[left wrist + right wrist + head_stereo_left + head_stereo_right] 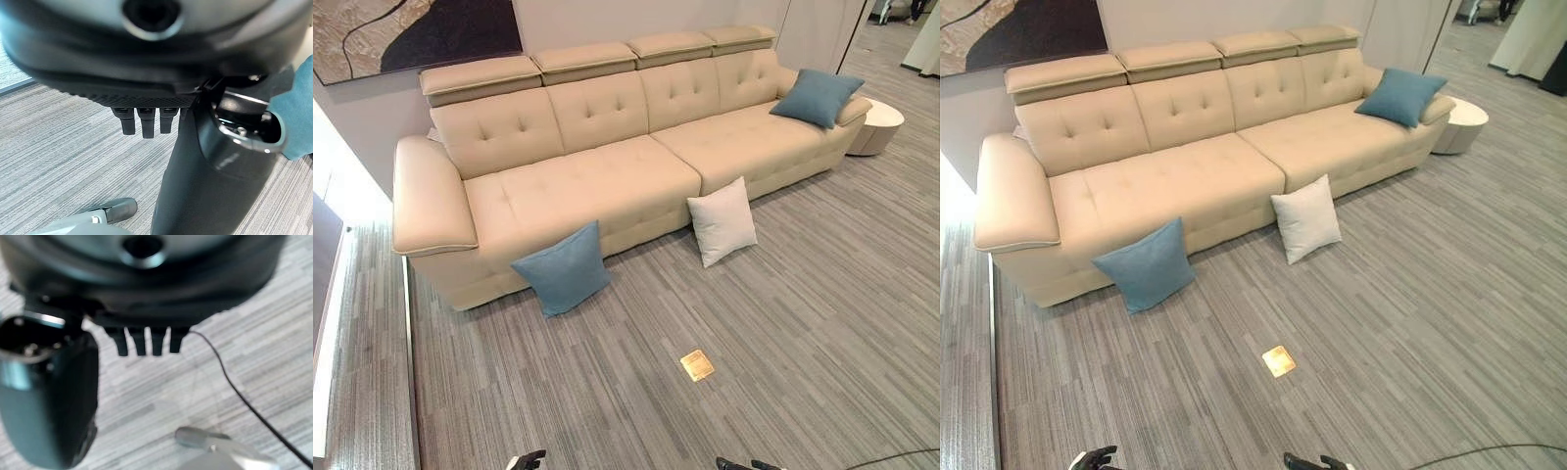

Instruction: Pick up all the scattered cushions and arrange them neatly on the sofa.

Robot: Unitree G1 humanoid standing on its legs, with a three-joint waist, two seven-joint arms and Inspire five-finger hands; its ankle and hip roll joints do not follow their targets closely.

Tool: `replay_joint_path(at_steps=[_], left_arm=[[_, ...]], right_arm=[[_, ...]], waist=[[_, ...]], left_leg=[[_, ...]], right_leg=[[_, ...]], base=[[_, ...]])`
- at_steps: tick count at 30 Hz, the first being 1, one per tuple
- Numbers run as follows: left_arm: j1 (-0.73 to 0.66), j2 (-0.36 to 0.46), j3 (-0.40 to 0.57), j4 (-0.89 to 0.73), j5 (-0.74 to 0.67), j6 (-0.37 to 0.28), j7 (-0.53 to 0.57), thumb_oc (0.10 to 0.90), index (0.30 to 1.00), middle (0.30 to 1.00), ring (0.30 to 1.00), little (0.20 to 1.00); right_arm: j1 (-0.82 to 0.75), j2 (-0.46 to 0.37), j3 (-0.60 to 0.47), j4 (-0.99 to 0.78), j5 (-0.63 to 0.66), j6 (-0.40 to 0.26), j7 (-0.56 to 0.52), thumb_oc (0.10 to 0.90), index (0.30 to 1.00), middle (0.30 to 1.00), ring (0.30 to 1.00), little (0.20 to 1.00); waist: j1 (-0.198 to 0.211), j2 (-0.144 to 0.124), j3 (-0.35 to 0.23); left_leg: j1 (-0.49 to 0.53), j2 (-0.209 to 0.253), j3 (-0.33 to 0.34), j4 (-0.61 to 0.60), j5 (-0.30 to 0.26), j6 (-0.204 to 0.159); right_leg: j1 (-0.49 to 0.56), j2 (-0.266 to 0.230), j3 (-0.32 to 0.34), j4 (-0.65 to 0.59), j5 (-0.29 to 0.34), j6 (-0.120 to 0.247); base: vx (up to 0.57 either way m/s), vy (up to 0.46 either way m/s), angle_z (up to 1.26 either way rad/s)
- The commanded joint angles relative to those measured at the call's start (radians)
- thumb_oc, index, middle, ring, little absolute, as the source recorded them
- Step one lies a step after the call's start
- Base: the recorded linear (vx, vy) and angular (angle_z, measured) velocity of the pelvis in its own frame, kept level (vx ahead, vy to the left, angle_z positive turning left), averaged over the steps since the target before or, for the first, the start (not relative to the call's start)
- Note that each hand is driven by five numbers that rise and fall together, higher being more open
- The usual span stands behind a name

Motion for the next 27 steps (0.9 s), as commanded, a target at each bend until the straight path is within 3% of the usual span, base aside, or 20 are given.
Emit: replay_joint_path(at_steps=[1,13,22,25,27], left_arm=[[-0.076,-0.009,-0.037,0.052,0.048,-0.028,0.017,0.800,0.900,0.900,0.900,0.900],[-0.079,-0.004,-0.035,0.063,0.057,-0.017,0.030,0.800,0.900,0.900,0.900,0.900],[-0.093,-0.016,-0.052,0.060,0.048,-0.021,0.034,0.800,0.900,0.900,0.900,0.900],[-0.094,-0.023,-0.059,0.059,0.047,-0.020,0.037,0.800,0.900,0.900,0.900,0.900],[-0.095,-0.028,-0.066,0.053,0.054,-0.020,0.039,0.800,0.900,0.900,0.900,0.900]], right_arm=[[-0.050,-0.021,0.031,0.022,-0.027,-0.018,-0.024,0.800,0.900,0.900,0.900,0.900],[-0.055,-0.020,0.054,0.024,-0.059,-0.007,-0.024,0.800,0.900,0.900,0.900,0.900],[-0.071,-0.039,0.059,0.022,-0.080,-0.012,-0.044,0.800,0.900,0.900,0.900,0.900],[-0.064,-0.041,0.052,0.024,-0.082,-0.012,-0.048,0.800,0.900,0.900,0.900,0.900],[-0.056,-0.041,0.045,0.019,-0.079,-0.011,-0.049,0.800,0.900,0.900,0.900,0.900]], waist=[[0.017,-0.029,-0.009],[0.024,-0.027,0.007],[0.035,-0.045,0.057],[0.029,-0.050,0.060],[0.016,-0.054,0.061]], left_leg=[[0.001,-0.021,-0.086,0.000,-0.104,-0.011],[-0.002,-0.007,-0.104,0.000,-0.098,-0.014],[-0.134,-0.026,-0.113,0.146,-0.104,-0.033],[-0.159,-0.025,-0.060,0.164,-0.107,-0.029],[-0.179,-0.013,0.032,0.180,-0.113,-0.020]], right_leg=[[-0.031,-0.025,0.004,0.023,-0.027,0.062],[-0.055,-0.021,-0.002,0.073,-0.053,0.046],[-0.091,-0.029,-0.054,0.089,-0.065,0.026],[-0.091,-0.045,-0.093,0.088,-0.068,0.029],[-0.093,-0.062,-0.124,0.087,-0.069,0.032]], base=[[0.00,0.000,0.00],[0.00,-0.034,0.03],[-0.06,-0.036,0.22],[-0.02,0.031,0.30],[-0.03,0.056,0.52]])
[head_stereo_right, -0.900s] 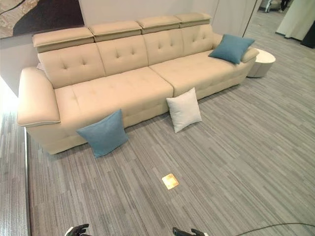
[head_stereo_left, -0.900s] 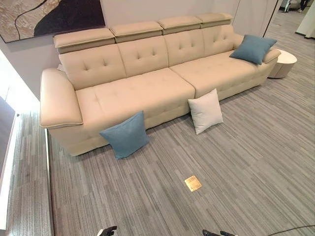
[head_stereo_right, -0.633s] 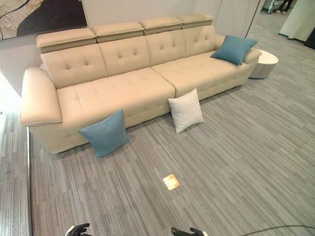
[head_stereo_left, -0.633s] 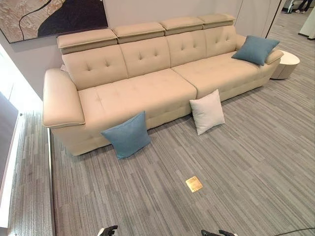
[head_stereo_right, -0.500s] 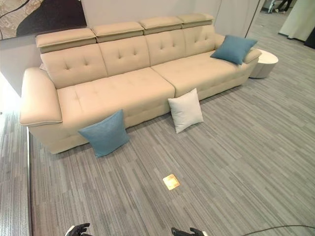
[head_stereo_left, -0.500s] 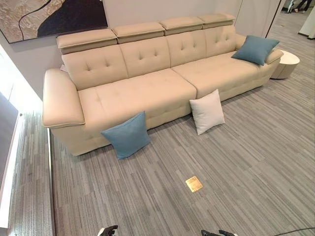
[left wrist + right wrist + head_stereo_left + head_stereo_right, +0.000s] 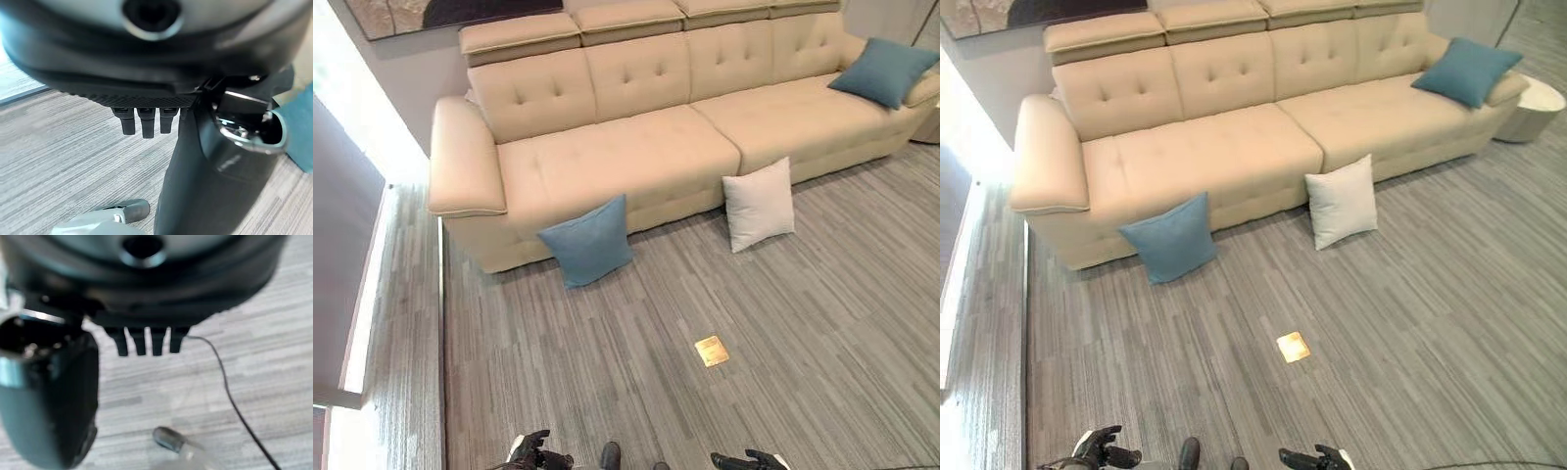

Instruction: Pick up all the scattered cushions and arrange them neatly on the sofa.

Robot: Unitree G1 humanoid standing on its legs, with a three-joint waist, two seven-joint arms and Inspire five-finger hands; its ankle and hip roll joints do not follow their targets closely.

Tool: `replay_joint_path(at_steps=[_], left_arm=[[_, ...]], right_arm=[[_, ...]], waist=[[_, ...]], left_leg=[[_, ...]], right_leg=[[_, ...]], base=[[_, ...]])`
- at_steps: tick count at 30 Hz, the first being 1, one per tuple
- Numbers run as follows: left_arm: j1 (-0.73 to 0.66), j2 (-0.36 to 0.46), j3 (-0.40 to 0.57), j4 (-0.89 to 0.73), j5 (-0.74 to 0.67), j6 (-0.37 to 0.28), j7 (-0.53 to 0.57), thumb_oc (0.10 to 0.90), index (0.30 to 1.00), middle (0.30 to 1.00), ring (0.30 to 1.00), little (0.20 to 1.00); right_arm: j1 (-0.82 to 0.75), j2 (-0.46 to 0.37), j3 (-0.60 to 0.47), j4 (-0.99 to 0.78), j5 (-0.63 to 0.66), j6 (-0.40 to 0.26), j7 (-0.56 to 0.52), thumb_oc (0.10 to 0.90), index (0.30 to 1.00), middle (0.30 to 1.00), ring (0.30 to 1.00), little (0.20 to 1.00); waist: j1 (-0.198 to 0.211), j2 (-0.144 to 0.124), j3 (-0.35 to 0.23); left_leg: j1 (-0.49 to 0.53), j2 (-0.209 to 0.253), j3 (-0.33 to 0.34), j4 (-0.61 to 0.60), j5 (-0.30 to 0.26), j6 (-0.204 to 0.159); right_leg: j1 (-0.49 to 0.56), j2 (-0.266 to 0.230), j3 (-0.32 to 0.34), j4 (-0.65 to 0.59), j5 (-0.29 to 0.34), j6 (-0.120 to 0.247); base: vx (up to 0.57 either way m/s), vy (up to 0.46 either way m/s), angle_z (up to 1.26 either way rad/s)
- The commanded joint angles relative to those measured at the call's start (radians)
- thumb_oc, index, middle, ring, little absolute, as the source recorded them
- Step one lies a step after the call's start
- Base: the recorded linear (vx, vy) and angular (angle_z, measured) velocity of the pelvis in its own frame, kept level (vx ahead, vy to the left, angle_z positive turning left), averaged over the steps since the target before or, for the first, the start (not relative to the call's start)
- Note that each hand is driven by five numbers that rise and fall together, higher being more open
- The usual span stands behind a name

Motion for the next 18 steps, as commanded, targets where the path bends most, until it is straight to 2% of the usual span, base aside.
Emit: replay_joint_path(at_steps=[1,3,5,9,10,11,12,13,14,15,16,17,18], left_arm=[[-0.016,-0.026,-0.031,0.044,0.034,-0.020,0.018,0.800,0.900,0.900,0.900,0.900],[-0.016,-0.027,-0.031,0.042,0.038,-0.018,0.017,0.800,0.900,0.900,0.900,0.900],[-0.005,-0.024,-0.021,0.047,0.035,-0.018,0.015,0.800,0.900,0.900,0.900,0.900],[-0.001,-0.018,-0.016,0.051,0.035,-0.017,0.015,0.800,0.900,0.900,0.900,0.900],[0.000,-0.010,-0.008,0.053,0.035,-0.018,0.011,0.800,0.900,0.900,0.900,0.900],[0.000,-0.010,-0.008,0.053,0.035,-0.018,0.011,0.800,0.900,0.900,0.900,0.900],[-0.003,-0.007,-0.004,0.052,0.033,-0.018,0.011,0.800,0.900,0.900,0.900,0.900],[-0.013,0.004,0.003,0.046,0.024,-0.018,0.014,0.800,0.900,0.900,0.900,0.900],[-0.013,0.004,0.003,0.046,0.024,-0.018,0.014,0.800,0.900,0.900,0.900,0.900],[-0.021,0.014,0.009,0.046,0.018,-0.019,0.017,0.800,0.900,0.900,0.900,0.900],[-0.023,0.018,0.009,0.045,0.017,-0.020,0.020,0.800,0.900,0.900,0.900,0.900],[-0.023,0.018,0.009,0.045,0.017,-0.020,0.020,0.800,0.900,0.900,0.900,0.900],[-0.031,0.020,0.005,0.042,0.018,-0.022,0.021,0.800,0.900,0.900,0.900,0.900]], right_arm=[[-0.009,-0.029,-0.011,-0.017,-0.022,-0.011,-0.037,0.800,0.900,0.900,0.900,0.900],[-0.008,-0.028,-0.011,-0.017,-0.023,-0.007,-0.037,0.800,0.900,0.900,0.900,0.900],[-0.013,-0.021,0.001,-0.007,-0.040,-0.004,-0.033,0.800,0.900,0.900,0.900,0.900],[-0.015,-0.015,0.010,-0.004,-0.053,-0.003,-0.032,0.800,0.900,0.900,0.900,0.900],[-0.017,-0.011,0.019,-0.013,-0.068,0.001,-0.027,0.800,0.900,0.900,0.900,0.900],[-0.017,-0.011,0.019,-0.013,-0.068,0.001,-0.027,0.800,0.900,0.900,0.900,0.900],[-0.022,-0.010,0.024,-0.016,-0.074,0.003,-0.025,0.800,0.900,0.900,0.900,0.900],[-0.034,-0.007,0.037,-0.024,-0.080,0.008,-0.025,0.800,0.900,0.900,0.900,0.900],[-0.034,-0.007,0.037,-0.024,-0.080,0.008,-0.025,0.800,0.900,0.900,0.900,0.900],[-0.038,-0.001,0.038,-0.030,-0.075,0.005,-0.023,0.800,0.900,0.900,0.900,0.900],[-0.037,0.001,0.038,-0.035,-0.072,0.002,-0.025,0.800,0.900,0.900,0.900,0.900],[-0.037,0.001,0.038,-0.035,-0.072,0.002,-0.025,0.800,0.900,0.900,0.900,0.900],[-0.038,-0.001,0.039,-0.036,-0.066,0.002,-0.025,0.800,0.900,0.900,0.900,0.900]], waist=[[-0.003,-0.044,-0.013],[-0.005,-0.045,-0.017],[0.006,-0.046,-0.025],[0.018,-0.049,-0.030],[0.038,-0.046,-0.030],[0.038,-0.047,-0.030],[0.042,-0.044,-0.024],[0.045,-0.045,0.001],[0.044,-0.044,-0.002],[0.041,-0.040,0.009],[0.034,-0.036,0.009],[0.034,-0.036,0.006],[0.019,-0.039,0.005]], left_leg=[[-0.026,-0.001,0.102,0.068,-0.138,0.043],[-0.029,0.007,0.151,0.073,-0.148,0.047],[-0.014,-0.006,0.124,0.058,-0.160,0.058],[0.002,-0.012,0.115,0.042,-0.164,0.071],[0.026,-0.022,0.095,0.025,-0.172,0.095],[0.026,-0.022,0.096,0.024,-0.172,0.095],[0.033,-0.025,0.091,0.021,-0.174,0.104],[0.042,-0.035,0.071,0.022,-0.174,0.123],[0.038,-0.034,0.071,0.022,-0.172,0.122],[0.047,-0.033,0.037,0.018,-0.170,0.126],[0.059,-0.032,0.013,0.010,-0.168,0.126],[0.055,-0.031,0.012,0.010,-0.166,0.125],[0.085,-0.037,-0.027,-0.013,-0.165,0.120]], right_leg=[[-0.047,-0.053,0.045,0.080,-0.086,0.081],[-0.046,-0.058,0.035,0.078,-0.086,0.084],[-0.039,-0.062,0.037,0.085,-0.088,0.096],[-0.033,-0.074,0.039,0.106,-0.092,0.106],[-0.065,-0.101,0.043,0.207,-0.094,0.125],[-0.067,-0.102,0.043,0.210,-0.095,0.126],[-0.096,-0.113,0.050,0.274,-0.080,0.137],[-0.157,-0.136,0.063,0.409,-0.029,0.157],[-0.160,-0.135,0.062,0.406,-0.027,0.157],[-0.213,-0.127,0.095,0.495,-0.013,0.158],[-0.238,-0.106,0.122,0.517,-0.024,0.147],[-0.241,-0.104,0.121,0.515,-0.021,0.147],[-0.254,-0.052,0.164,0.472,-0.054,0.133]], base=[[-0.01,0.063,0.60],[0.04,0.076,0.53],[0.11,0.125,0.21],[0.09,0.148,-0.01],[0.07,0.195,0.03],[0.08,0.266,0.00],[0.00,0.177,-0.02],[0.00,0.176,-0.04],[0.04,0.153,0.01],[0.10,0.066,0.08],[0.10,0.066,0.32],[0.17,0.013,0.79],[0.18,-0.017,0.86]])
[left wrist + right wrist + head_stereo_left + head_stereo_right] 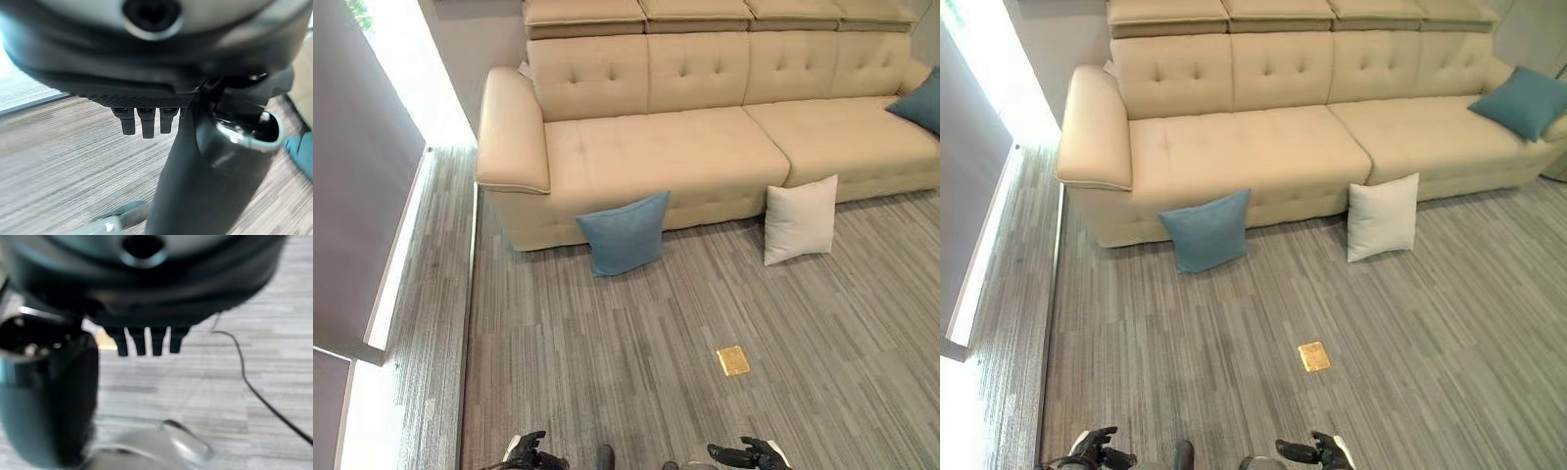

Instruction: Pick up all the scattered cushions and arrange them neatly on the sofa.

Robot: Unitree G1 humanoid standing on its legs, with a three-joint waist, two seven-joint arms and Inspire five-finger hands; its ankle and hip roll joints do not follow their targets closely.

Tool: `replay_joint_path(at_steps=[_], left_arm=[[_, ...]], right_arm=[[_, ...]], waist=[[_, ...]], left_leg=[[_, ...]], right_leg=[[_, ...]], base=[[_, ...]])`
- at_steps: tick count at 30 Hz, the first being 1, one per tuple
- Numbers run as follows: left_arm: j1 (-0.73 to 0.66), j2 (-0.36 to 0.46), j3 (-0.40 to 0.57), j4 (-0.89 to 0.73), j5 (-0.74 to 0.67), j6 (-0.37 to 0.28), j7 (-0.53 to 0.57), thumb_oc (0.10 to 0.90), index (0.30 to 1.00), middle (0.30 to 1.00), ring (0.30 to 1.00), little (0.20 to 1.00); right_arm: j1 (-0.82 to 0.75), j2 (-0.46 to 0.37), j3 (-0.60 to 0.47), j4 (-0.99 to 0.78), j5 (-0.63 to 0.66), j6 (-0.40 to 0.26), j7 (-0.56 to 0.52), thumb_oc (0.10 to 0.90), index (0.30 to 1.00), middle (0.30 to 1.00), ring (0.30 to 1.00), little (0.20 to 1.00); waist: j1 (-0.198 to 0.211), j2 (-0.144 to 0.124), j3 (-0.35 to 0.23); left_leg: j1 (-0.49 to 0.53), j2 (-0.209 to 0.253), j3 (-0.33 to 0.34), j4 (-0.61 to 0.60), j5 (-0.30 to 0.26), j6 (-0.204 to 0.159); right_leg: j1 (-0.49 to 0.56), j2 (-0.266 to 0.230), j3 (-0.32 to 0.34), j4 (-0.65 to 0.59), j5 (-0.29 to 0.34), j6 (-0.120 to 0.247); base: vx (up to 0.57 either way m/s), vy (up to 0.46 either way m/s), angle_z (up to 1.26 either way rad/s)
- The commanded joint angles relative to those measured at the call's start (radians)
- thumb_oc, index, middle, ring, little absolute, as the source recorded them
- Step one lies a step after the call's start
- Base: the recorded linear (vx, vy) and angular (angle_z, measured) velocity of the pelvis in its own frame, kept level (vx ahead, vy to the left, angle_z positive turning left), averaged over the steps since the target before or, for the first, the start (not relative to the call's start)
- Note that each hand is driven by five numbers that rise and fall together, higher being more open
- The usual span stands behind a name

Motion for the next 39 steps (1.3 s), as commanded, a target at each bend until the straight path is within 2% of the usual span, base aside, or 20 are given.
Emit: replay_joint_path(at_steps=[1,3,4,7,13,14,15,17,18,20,22,23,25,26,27,28,30,34,38,39], left_arm=[[-0.009,0.001,0.000,0.007,0.004,-0.027,0.003,0.800,0.900,0.900,0.900,0.900],[-0.012,0.000,-0.004,0.008,0.006,-0.027,0.003,0.800,0.900,0.900,0.900,0.900],[-0.012,-0.003,-0.011,0.015,0.010,-0.027,0.001,0.800,0.900,0.900,0.900,0.900],[-0.011,-0.005,-0.014,0.021,0.018,-0.025,-0.005,0.800,0.900,0.900,0.900,0.900],[0.017,-0.008,-0.004,0.038,0.034,-0.021,-0.010,0.800,0.900,0.900,0.900,0.900],[0.023,-0.010,-0.008,0.037,0.035,-0.020,-0.014,0.800,0.900,0.900,0.900,0.900],[0.020,-0.011,-0.010,0.034,0.034,-0.019,-0.017,0.800,0.900,0.900,0.900,0.900],[0.016,-0.013,-0.014,0.028,0.032,-0.017,-0.015,0.800,0.900,0.900,0.900,0.900],[0.005,-0.015,-0.021,0.011,0.019,-0.017,-0.009,0.800,0.900,0.900,0.900,0.900],[0.002,-0.016,-0.023,0.004,0.014,-0.016,-0.007,0.800,0.900,0.900,0.900,0.900],[-0.001,-0.018,-0.028,-0.006,0.006,-0.016,-0.009,0.800,0.900,0.900,0.900,0.900],[0.001,-0.018,-0.033,-0.002,0.011,-0.014,-0.009,0.800,0.900,0.900,0.900,0.900],[0.004,-0.018,-0.036,0.001,0.014,-0.016,-0.009,0.800,0.900,0.900,0.900,0.900],[0.006,-0.018,-0.036,0.003,0.017,-0.016,-0.011,0.800,0.900,0.900,0.900,0.900],[0.006,-0.018,-0.036,0.003,0.017,-0.016,-0.011,0.800,0.900,0.900,0.900,0.900],[0.013,-0.018,-0.034,0.005,0.015,-0.017,-0.013,0.800,0.900,0.900,0.900,0.900],[0.017,-0.019,-0.029,0.011,0.018,-0.015,-0.015,0.800,0.900,0.900,0.900,0.900],[0.039,-0.019,-0.011,0.031,0.029,-0.010,-0.016,0.800,0.900,0.900,0.900,0.900],[0.030,-0.004,-0.014,0.018,0.029,-0.009,-0.019,0.800,0.900,0.900,0.900,0.900],[0.024,0.004,-0.014,0.010,0.028,-0.010,-0.018,0.800,0.900,0.900,0.900,0.900]], right_arm=[[-0.006,-0.031,0.022,-0.023,-0.005,-0.004,-0.014,0.800,0.900,0.900,0.900,0.900],[-0.007,-0.033,0.022,-0.022,-0.002,-0.004,-0.015,0.800,0.900,0.900,0.900,0.900],[-0.004,-0.035,0.025,-0.022,0.002,-0.004,-0.015,0.800,0.900,0.900,0.900,0.900],[0.004,-0.037,0.028,-0.020,0.000,0.000,-0.013,0.800,0.900,0.900,0.900,0.900],[0.031,-0.035,0.026,-0.023,0.001,-0.001,-0.007,0.800,0.900,0.900,0.900,0.900],[0.033,-0.033,0.020,-0.025,0.009,-0.006,-0.004,0.800,0.900,0.900,0.900,0.900],[0.027,-0.034,0.021,-0.027,0.014,-0.007,-0.003,0.800,0.900,0.900,0.900,0.900],[0.021,-0.036,0.021,-0.030,0.016,-0.009,-0.005,0.800,0.900,0.900,0.900,0.900],[0.004,-0.042,0.022,-0.027,0.021,-0.008,-0.008,0.800,0.900,0.900,0.900,0.900],[0.003,-0.044,0.023,-0.024,0.024,-0.007,-0.009,0.800,0.900,0.900,0.900,0.900],[0.004,-0.049,0.023,-0.016,0.028,-0.002,-0.010,0.800,0.900,0.900,0.900,0.900],[0.010,-0.052,0.022,-0.011,0.029,-0.003,-0.011,0.800,0.900,0.900,0.900,0.900],[0.014,-0.052,0.021,-0.008,0.031,-0.003,-0.013,0.800,0.900,0.900,0.900,0.900],[0.014,-0.052,0.018,-0.007,0.032,-0.001,-0.015,0.800,0.900,0.900,0.900,0.900],[0.014,-0.052,0.018,-0.007,0.032,-0.001,-0.015,0.800,0.900,0.900,0.900,0.900],[0.015,-0.051,0.019,-0.004,0.030,0.000,-0.017,0.800,0.900,0.900,0.900,0.900],[0.015,-0.051,0.018,-0.003,0.025,0.002,-0.016,0.800,0.900,0.900,0.900,0.900],[0.030,-0.036,0.018,0.000,0.000,0.004,-0.005,0.800,0.900,0.900,0.900,0.900],[0.016,-0.033,0.030,-0.019,-0.011,0.006,0.001,0.800,0.900,0.900,0.900,0.900],[0.009,-0.030,0.030,-0.032,-0.008,0.005,0.001,0.800,0.900,0.900,0.900,0.900]], waist=[[0.005,-0.014,-0.014],[-0.001,-0.019,-0.011],[-0.017,-0.030,-0.013],[-0.035,-0.040,-0.012],[-0.050,-0.034,-0.031],[-0.057,-0.028,-0.042],[-0.057,-0.028,-0.035],[-0.055,-0.030,-0.025],[-0.051,-0.044,-0.006],[-0.047,-0.047,-0.002],[-0.038,-0.053,-0.002],[-0.033,-0.054,-0.011],[-0.030,-0.050,-0.010],[-0.019,-0.036,-0.011],[-0.019,-0.037,-0.009],[-0.007,-0.028,-0.006],[-0.001,-0.026,-0.012],[0.009,-0.030,-0.049],[0.008,-0.026,-0.034],[0.006,-0.013,-0.023]], left_leg=[[-0.020,-0.034,-0.084,0.042,-0.107,-0.019],[-0.006,-0.039,-0.101,0.037,-0.109,-0.023],[0.017,-0.053,-0.138,0.025,-0.118,-0.029],[0.048,-0.069,-0.183,0.026,-0.132,-0.039],[0.086,-0.056,-0.210,0.047,-0.151,-0.062],[0.061,-0.030,-0.180,0.135,-0.140,-0.102],[0.032,-0.029,-0.160,0.205,-0.122,-0.117],[-0.009,-0.030,-0.133,0.281,-0.107,-0.128],[-0.097,-0.014,-0.045,0.407,-0.087,-0.126],[-0.125,-0.005,-0.010,0.436,-0.098,-0.117],[-0.161,0.004,0.038,0.407,-0.128,-0.095],[-0.184,-0.005,0.048,0.320,-0.143,-0.090],[-0.212,-0.010,0.053,0.271,-0.110,-0.095],[-0.242,-0.013,0.053,0.197,-0.055,-0.104],[-0.239,-0.014,0.053,0.194,-0.054,-0.103],[-0.285,-0.020,0.047,0.172,-0.002,-0.114],[-0.269,-0.021,0.041,0.155,-0.009,-0.110],[-0.213,-0.029,0.032,0.140,-0.036,-0.075],[-0.158,-0.023,0.045,0.128,-0.068,-0.036],[-0.132,-0.014,0.041,0.121,-0.082,-0.026]], right_leg=[[0.015,0.095,0.053,-0.240,0.115,-0.011],[0.020,0.108,0.054,-0.280,0.116,-0.013],[-0.007,0.150,0.085,-0.361,0.141,-0.013],[-0.031,0.185,0.114,-0.415,0.180,-0.010],[0.016,0.187,0.130,-0.449,0.176,-0.035],[0.055,0.178,0.118,-0.474,0.163,-0.046],[0.075,0.174,0.119,-0.486,0.161,-0.051],[0.091,0.167,0.117,-0.494,0.159,-0.055],[0.120,0.146,0.113,-0.503,0.154,-0.070],[0.130,0.140,0.113,-0.505,0.149,-0.074],[0.157,0.127,0.110,-0.515,0.133,-0.077],[0.180,0.126,0.106,-0.528,0.116,-0.075],[0.203,0.132,0.108,-0.540,0.103,-0.074],[0.227,0.148,0.116,-0.548,0.087,-0.075],[0.229,0.147,0.116,-0.548,0.086,-0.075],[0.253,0.162,0.140,-0.543,0.070,-0.079],[0.264,0.165,0.157,-0.541,0.062,-0.077],[0.279,0.118,0.174,-0.477,0.046,-0.035],[0.174,0.089,0.178,-0.240,0.146,0.021],[0.113,0.069,0.144,-0.158,0.173,0.029]], base=[[0.24,-0.040,0.83],[0.16,-0.051,0.57],[0.16,-0.043,0.50],[0.25,-0.079,0.76],[0.21,-0.114,0.47],[0.26,-0.186,0.17],[0.26,-0.185,0.28],[0.07,-0.061,0.26],[0.07,-0.069,0.16],[0.09,-0.053,0.01],[0.21,-0.035,0.04],[0.30,-0.012,0.18],[0.23,0.002,0.13],[0.13,0.011,0.06],[0.25,0.040,0.09],[0.22,0.062,-0.09],[0.24,0.084,-0.14],[0.28,0.138,-0.58],[0.15,0.099,-0.42],[0.11,0.066,-0.39]])
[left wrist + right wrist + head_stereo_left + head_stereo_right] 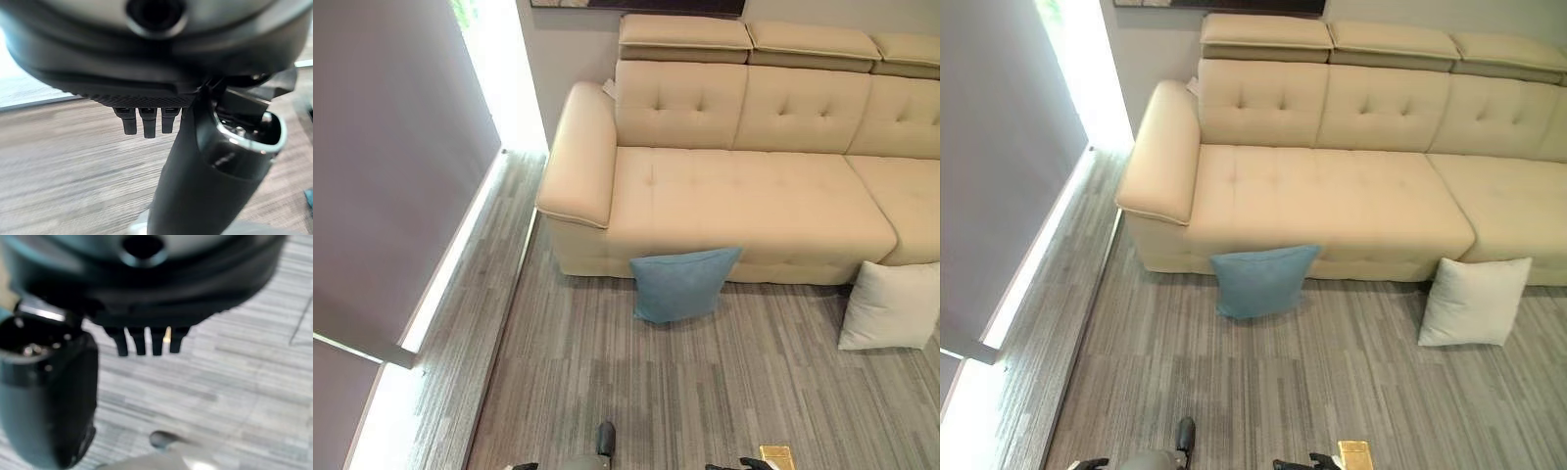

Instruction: Pick up all the scattered cushions and arrange them neatly on the sofa.

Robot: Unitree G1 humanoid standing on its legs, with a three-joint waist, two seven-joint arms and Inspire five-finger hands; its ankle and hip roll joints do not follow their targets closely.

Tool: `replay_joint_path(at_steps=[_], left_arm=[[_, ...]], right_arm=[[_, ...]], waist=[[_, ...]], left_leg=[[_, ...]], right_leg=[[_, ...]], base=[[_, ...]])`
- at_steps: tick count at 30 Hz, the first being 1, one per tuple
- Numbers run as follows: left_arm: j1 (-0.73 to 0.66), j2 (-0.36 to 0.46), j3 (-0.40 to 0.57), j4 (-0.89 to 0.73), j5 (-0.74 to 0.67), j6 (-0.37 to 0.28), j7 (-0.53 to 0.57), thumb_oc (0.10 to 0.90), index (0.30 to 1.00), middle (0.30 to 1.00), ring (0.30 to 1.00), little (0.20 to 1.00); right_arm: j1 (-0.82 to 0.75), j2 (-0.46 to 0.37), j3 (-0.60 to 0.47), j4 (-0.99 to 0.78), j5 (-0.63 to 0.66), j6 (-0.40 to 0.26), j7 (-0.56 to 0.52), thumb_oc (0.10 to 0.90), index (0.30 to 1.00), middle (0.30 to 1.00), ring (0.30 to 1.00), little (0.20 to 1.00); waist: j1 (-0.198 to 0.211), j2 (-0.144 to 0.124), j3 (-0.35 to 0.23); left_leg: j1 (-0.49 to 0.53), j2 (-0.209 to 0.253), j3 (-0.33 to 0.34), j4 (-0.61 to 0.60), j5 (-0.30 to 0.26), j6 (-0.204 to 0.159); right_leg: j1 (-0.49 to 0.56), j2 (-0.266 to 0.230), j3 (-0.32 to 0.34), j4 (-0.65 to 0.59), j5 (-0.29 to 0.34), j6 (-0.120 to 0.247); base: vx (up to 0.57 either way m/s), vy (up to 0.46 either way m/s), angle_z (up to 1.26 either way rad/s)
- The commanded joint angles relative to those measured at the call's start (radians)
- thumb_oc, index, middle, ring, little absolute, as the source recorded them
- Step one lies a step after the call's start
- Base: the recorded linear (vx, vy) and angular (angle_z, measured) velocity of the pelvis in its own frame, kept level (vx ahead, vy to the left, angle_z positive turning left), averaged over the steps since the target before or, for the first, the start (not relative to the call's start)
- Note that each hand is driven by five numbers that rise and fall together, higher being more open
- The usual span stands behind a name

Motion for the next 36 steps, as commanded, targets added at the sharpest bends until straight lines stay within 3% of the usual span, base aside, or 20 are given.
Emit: replay_joint_path(at_steps=[1,2,3,6,11,15,16,17,18,19,20,22,25,26,27,28,31,36], left_arm=[[-0.038,-0.002,0.006,-0.021,0.017,-0.032,0.002,0.800,0.900,0.900,0.900,0.900],[-0.039,0.001,0.010,-0.021,0.014,-0.032,0.002,0.800,0.900,0.900,0.900,0.900],[-0.042,0.002,0.012,-0.022,0.009,-0.034,0.001,0.800,0.900,0.900,0.900,0.900],[-0.044,0.000,0.013,-0.015,0.009,-0.034,-0.003,0.800,0.900,0.900,0.900,0.900],[-0.045,-0.002,0.018,-0.008,0.010,-0.037,-0.007,0.800,0.900,0.900,0.900,0.900],[-0.032,-0.005,0.022,-0.003,0.024,-0.039,-0.011,0.800,0.900,0.900,0.900,0.900],[-0.031,-0.010,0.026,-0.001,0.018,-0.039,-0.011,0.800,0.900,0.900,0.900,0.900],[-0.031,-0.010,0.026,-0.001,0.018,-0.039,-0.011,0.800,0.900,0.900,0.900,0.900],[-0.037,-0.014,0.022,-0.010,0.008,-0.040,-0.009,0.800,0.900,0.900,0.900,0.900],[-0.037,-0.014,0.022,-0.010,0.008,-0.040,-0.009,0.800,0.900,0.900,0.900,0.900],[-0.046,-0.019,0.017,-0.021,-0.003,-0.038,-0.008,0.800,0.900,0.900,0.900,0.900],[-0.049,-0.019,0.013,-0.029,-0.006,-0.037,-0.005,0.800,0.900,0.900,0.900,0.900],[-0.046,-0.024,0.006,-0.034,-0.010,-0.039,-0.007,0.800,0.900,0.900,0.900,0.900],[-0.044,-0.026,0.005,-0.031,-0.010,-0.041,-0.009,0.800,0.900,0.900,0.900,0.900],[-0.044,-0.026,0.004,-0.030,-0.008,-0.042,-0.010,0.800,0.900,0.900,0.900,0.900],[-0.044,-0.026,0.004,-0.030,-0.008,-0.042,-0.010,0.800,0.900,0.900,0.900,0.900],[-0.035,-0.025,0.006,-0.028,-0.003,-0.044,-0.010,0.800,0.900,0.900,0.900,0.900],[-0.008,-0.027,0.021,-0.006,0.007,-0.039,-0.014,0.800,0.900,0.900,0.900,0.900]], right_arm=[[-0.032,-0.037,0.011,-0.033,-0.004,-0.015,-0.003,0.800,0.900,0.900,0.900,0.900],[-0.036,-0.036,0.011,-0.038,-0.006,-0.016,-0.005,0.800,0.900,0.900,0.900,0.900],[-0.043,-0.036,0.011,-0.045,-0.008,-0.021,-0.008,0.800,0.900,0.900,0.900,0.900],[-0.055,-0.044,0.011,-0.051,-0.014,-0.018,-0.009,0.800,0.900,0.900,0.900,0.900],[-0.068,-0.057,0.021,-0.054,-0.034,-0.010,-0.008,0.800,0.900,0.900,0.900,0.900],[-0.045,-0.057,0.022,-0.047,-0.031,-0.014,-0.006,0.800,0.900,0.900,0.900,0.900],[-0.046,-0.057,0.020,-0.044,-0.022,-0.019,-0.009,0.800,0.900,0.900,0.900,0.900],[-0.046,-0.057,0.020,-0.044,-0.022,-0.019,-0.009,0.800,0.900,0.900,0.900,0.900],[-0.051,-0.061,0.018,-0.052,-0.006,-0.027,-0.010,0.800,0.900,0.900,0.900,0.900],[-0.052,-0.061,0.018,-0.052,-0.006,-0.027,-0.010,0.800,0.900,0.900,0.900,0.900],[-0.058,-0.067,0.012,-0.055,0.010,-0.030,-0.016,0.800,0.900,0.900,0.900,0.900],[-0.059,-0.073,0.007,-0.051,0.018,-0.026,-0.017,0.800,0.900,0.900,0.900,0.900],[-0.055,-0.079,0.005,-0.048,0.020,-0.025,-0.018,0.800,0.900,0.900,0.900,0.900],[-0.049,-0.083,0.006,-0.039,0.018,-0.026,-0.017,0.800,0.900,0.900,0.900,0.900],[-0.043,-0.083,0.002,-0.032,0.020,-0.024,-0.018,0.800,0.900,0.900,0.900,0.900],[-0.043,-0.083,0.002,-0.032,0.020,-0.024,-0.018,0.800,0.900,0.900,0.900,0.900],[-0.038,-0.083,-0.004,-0.026,0.023,-0.024,-0.022,0.800,0.900,0.900,0.900,0.900],[-0.020,-0.070,-0.004,-0.019,0.011,-0.025,-0.018,0.800,0.900,0.900,0.900,0.900]], waist=[[0.011,-0.021,-0.008],[0.012,-0.013,-0.007],[0.008,-0.007,-0.006],[-0.003,-0.006,-0.003],[-0.020,-0.016,0.007],[-0.022,-0.026,-0.017],[-0.023,-0.024,-0.020],[-0.024,-0.024,-0.020],[-0.020,-0.032,-0.001],[-0.022,-0.031,-0.002],[-0.018,-0.041,0.019],[-0.016,-0.045,0.028],[-0.006,-0.043,0.030],[0.001,-0.040,0.026],[0.006,-0.030,0.023],[0.006,-0.031,0.024],[0.021,-0.009,0.024],[0.032,-0.010,-0.007]], left_leg=[[-0.050,-0.019,-0.035,0.137,-0.178,0.016],[-0.035,-0.012,-0.036,0.130,-0.187,0.018],[0.000,-0.001,-0.033,0.114,-0.206,0.016],[0.059,0.000,-0.032,0.085,-0.231,0.011],[0.116,0.004,-0.039,0.075,-0.259,-0.006],[0.143,0.025,-0.043,0.102,-0.298,-0.028],[0.126,0.045,-0.037,0.166,-0.279,-0.052],[0.125,0.046,-0.037,0.168,-0.280,-0.052],[0.055,0.060,-0.023,0.323,-0.228,-0.077],[0.049,0.061,-0.024,0.331,-0.231,-0.078],[-0.014,0.080,-0.004,0.455,-0.192,-0.083],[-0.056,0.088,0.022,0.504,-0.190,-0.074],[-0.090,0.050,0.012,0.466,-0.219,-0.064],[-0.091,0.023,0.014,0.369,-0.241,-0.062],[-0.129,0.009,0.029,0.282,-0.197,-0.066],[-0.126,0.008,0.029,0.279,-0.196,-0.066],[-0.171,-0.003,0.045,0.174,-0.100,-0.073],[-0.131,-0.016,0.032,0.136,-0.107,-0.053]], right_leg=[[-0.076,-0.061,-0.021,0.055,0.228,0.032],[-0.102,-0.082,-0.055,0.054,0.226,0.025],[-0.117,-0.106,-0.128,-0.023,0.190,0.003],[-0.159,-0.097,-0.188,-0.152,0.203,0.003],[-0.196,-0.097,-0.231,-0.268,0.260,0.023],[-0.140,-0.068,-0.189,-0.295,0.248,-0.010],[-0.112,-0.057,-0.191,-0.307,0.238,-0.027],[-0.111,-0.056,-0.192,-0.308,0.238,-0.028],[-0.080,-0.050,-0.181,-0.318,0.230,-0.050],[-0.082,-0.049,-0.182,-0.317,0.230,-0.051],[-0.051,-0.048,-0.181,-0.333,0.220,-0.071],[-0.030,-0.050,-0.178,-0.345,0.213,-0.079],[-0.006,-0.051,-0.168,-0.357,0.204,-0.075],[0.016,-0.047,-0.165,-0.373,0.192,-0.065],[0.041,-0.034,-0.170,-0.388,0.179,-0.063],[0.043,-0.034,-0.170,-0.388,0.178,-0.063],[0.081,0.001,-0.154,-0.406,0.158,-0.063],[0.123,-0.005,-0.125,-0.390,0.123,-0.054]], base=[[0.12,0.049,-0.31],[0.20,-0.011,-0.19],[0.27,-0.022,-0.14],[0.25,-0.068,-0.39],[0.19,-0.107,-0.09],[0.27,-0.251,-0.03],[0.12,-0.159,0.18],[0.16,-0.328,0.07],[0.04,-0.172,-0.05],[0.09,-0.319,0.01],[0.04,-0.149,-0.03],[0.13,-0.166,-0.16],[0.17,-0.045,-0.02],[0.27,-0.015,-0.15],[0.27,-0.016,-0.10],[0.20,-0.003,0.10],[0.17,0.021,0.04],[0.24,0.089,-0.18]])
